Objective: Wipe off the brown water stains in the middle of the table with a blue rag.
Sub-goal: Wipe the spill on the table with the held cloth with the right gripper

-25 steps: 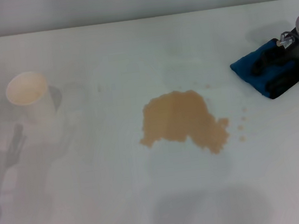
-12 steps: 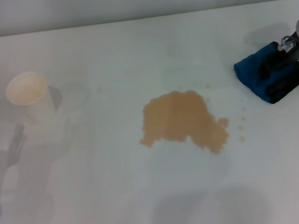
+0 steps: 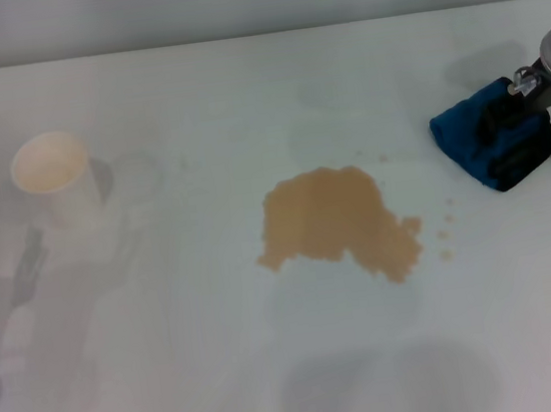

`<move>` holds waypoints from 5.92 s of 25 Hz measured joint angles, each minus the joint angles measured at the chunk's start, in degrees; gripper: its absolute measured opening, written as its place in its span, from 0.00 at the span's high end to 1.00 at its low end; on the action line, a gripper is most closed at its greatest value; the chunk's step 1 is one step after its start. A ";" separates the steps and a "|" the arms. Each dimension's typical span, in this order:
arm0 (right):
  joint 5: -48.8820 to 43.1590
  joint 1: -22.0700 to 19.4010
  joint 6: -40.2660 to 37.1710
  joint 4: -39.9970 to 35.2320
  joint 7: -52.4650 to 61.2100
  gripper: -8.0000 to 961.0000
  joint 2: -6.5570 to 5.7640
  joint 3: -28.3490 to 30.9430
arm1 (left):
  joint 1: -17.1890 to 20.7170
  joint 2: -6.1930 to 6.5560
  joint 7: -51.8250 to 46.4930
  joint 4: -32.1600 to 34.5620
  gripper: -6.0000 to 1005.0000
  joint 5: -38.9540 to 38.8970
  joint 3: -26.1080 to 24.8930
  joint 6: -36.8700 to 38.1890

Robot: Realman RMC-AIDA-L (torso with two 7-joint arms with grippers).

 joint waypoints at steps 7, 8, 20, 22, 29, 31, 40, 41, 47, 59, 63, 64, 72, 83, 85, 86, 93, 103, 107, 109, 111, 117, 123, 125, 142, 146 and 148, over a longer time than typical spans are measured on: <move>-0.10 0.01 -0.70 -0.55 -0.06 0.75 -0.02 -0.75 | -0.03 0.00 0.00 0.06 0.11 -0.09 -0.16 0.05; -0.10 0.01 -0.88 -0.69 -0.06 0.76 -0.03 -0.80 | -0.04 0.00 0.00 0.17 0.11 -0.10 -0.18 0.06; -0.08 -0.13 -1.98 -2.28 -0.22 0.90 0.76 -2.87 | -0.07 0.00 0.00 1.30 0.11 -0.17 -0.20 0.09; -0.07 -0.47 -2.94 -3.77 -0.35 0.90 1.11 -2.88 | -0.07 0.00 0.00 1.37 0.11 -0.17 -0.20 0.09; -0.03 -0.54 -5.53 -7.42 -3.38 0.93 3.56 -3.03 | -0.15 0.06 0.01 1.49 0.11 -0.15 -0.20 0.08; -0.02 -0.50 -5.70 -8.30 -3.94 0.93 4.55 -3.46 | -0.22 0.10 0.03 1.58 0.11 -0.15 -0.20 0.06; 0.20 -1.15 -6.35 -10.27 -4.21 0.94 6.44 -5.06 | -0.13 0.17 0.03 2.56 0.11 -0.12 0.00 0.01; 0.21 -1.35 -6.86 -10.89 -4.35 0.94 6.72 -5.22 | -0.09 0.17 0.03 2.72 0.11 -0.08 0.01 0.01; 3.88 -2.10 -10.92 -14.83 -5.50 0.94 7.78 -8.09 | -0.15 0.18 0.05 2.90 0.11 0.01 0.07 -0.01; 21.29 -2.55 -14.32 -19.45 -8.06 0.94 7.93 -23.66 | -0.16 0.18 0.30 2.90 0.11 -0.07 0.07 -0.01; 24.92 -3.25 -15.13 -21.45 -8.08 0.94 8.00 -26.97 | -0.36 0.18 0.36 2.90 0.11 -0.09 0.06 -0.01; 25.43 -3.39 -15.48 -21.90 -8.09 0.94 8.05 -27.33 | -0.41 0.18 0.36 2.90 0.11 -0.10 0.06 -0.01; 32.34 -3.56 -17.95 -24.66 -11.37 0.94 8.15 -30.45 | -0.65 0.18 0.44 2.91 0.11 -0.07 0.06 -0.01; 32.08 -4.39 -10.90 -24.59 -11.58 0.95 7.95 -33.62 | -0.65 0.17 0.25 2.99 0.11 0.09 0.06 0.00; 31.63 -4.43 -9.66 -24.58 -11.59 0.94 8.04 -34.55 | -0.68 0.18 0.21 2.99 0.11 0.11 0.06 0.00; 31.54 -4.43 -9.03 -24.58 -11.59 0.94 8.06 -35.25 | -0.71 0.18 0.16 2.99 0.11 0.15 0.06 0.00; 31.52 -4.16 -8.88 -24.02 -11.58 0.94 7.82 -36.36 | -0.71 0.18 0.04 2.99 0.11 0.15 0.07 0.03; 30.03 -3.97 -11.32 -25.13 -11.60 0.83 7.63 -36.36 | -1.26 0.18 0.00 2.99 0.11 0.10 0.06 0.08; 28.88 -4.07 -11.25 -25.42 -11.60 0.73 7.62 -36.23 | -1.30 0.18 0.00 2.98 0.11 0.08 0.06 0.09; 28.64 -4.06 -11.36 -25.50 -11.60 0.67 7.60 -36.19 | -1.30 0.18 0.00 2.99 0.11 0.00 0.06 0.09; 28.31 -3.98 -11.43 -25.55 -11.60 0.62 7.56 -36.13 | -1.30 0.18 0.00 2.99 0.11 -0.05 0.06 0.09; 27.19 -3.91 -11.25 -25.56 -11.60 0.37 7.67 -36.12 | -1.37 0.18 0.00 2.99 0.11 -0.13 -0.09 0.09; 26.74 -3.86 -10.77 -25.58 -11.61 0.42 7.76 -36.45 | -1.46 0.17 0.21 3.02 0.11 -0.16 -0.19 0.08; 26.71 -3.90 -10.66 -25.89 -11.64 0.49 7.81 -36.89 | -1.47 0.17 0.25 3.25 0.11 -0.16 -0.20 0.06; 29.89 -3.66 -6.44 -30.26 -11.68 0.86 8.17 -43.65 | -1.47 0.18 0.40 4.26 0.11 -0.15 -0.08 -0.38; 30.01 -3.72 -5.36 -30.18 -11.68 0.88 8.15 -44.05 | -1.47 0.17 0.34 4.33 0.11 -0.13 -0.03 -0.40; 30.02 -3.83 -5.01 -30.17 -11.68 0.90 8.15 -44.17 | -1.46 0.17 0.32 4.33 0.11 -0.09 0.02 -0.40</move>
